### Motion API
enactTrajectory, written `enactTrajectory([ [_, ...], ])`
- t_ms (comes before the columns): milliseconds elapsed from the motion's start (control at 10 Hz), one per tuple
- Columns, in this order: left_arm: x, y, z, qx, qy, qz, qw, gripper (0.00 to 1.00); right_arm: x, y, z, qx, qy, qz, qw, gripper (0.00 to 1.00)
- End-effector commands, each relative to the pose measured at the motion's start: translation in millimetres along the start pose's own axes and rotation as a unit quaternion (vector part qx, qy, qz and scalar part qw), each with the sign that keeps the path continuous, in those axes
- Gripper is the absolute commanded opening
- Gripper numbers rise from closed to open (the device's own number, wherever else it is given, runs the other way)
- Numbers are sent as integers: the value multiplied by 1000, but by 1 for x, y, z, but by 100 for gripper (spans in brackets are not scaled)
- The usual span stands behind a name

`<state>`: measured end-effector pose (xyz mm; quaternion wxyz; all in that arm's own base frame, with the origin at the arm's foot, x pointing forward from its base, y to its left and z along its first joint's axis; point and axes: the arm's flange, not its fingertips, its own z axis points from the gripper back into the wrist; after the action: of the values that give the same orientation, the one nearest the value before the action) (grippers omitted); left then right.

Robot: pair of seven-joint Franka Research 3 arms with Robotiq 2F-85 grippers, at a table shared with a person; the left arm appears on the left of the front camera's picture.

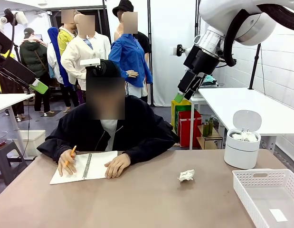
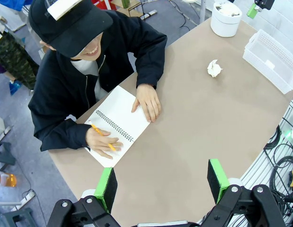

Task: Sort the paper based on its condition.
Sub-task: If a person hands you a paper, place it in the Organizing basket , and if it's crumpled, put it in the Trash can.

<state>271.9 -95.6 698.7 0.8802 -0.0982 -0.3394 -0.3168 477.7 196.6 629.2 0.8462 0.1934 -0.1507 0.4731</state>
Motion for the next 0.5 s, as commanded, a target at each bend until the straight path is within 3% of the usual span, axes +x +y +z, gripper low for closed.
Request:
enactTrajectory([
  [0,0,0,1,2,0,1,1000,100,-1,-1,-2,1,1,-1,1000,100],
  [400,0,0,1,2,0,1,1000,100,-1,-1,-2,1,1,-1,1000,100],
])
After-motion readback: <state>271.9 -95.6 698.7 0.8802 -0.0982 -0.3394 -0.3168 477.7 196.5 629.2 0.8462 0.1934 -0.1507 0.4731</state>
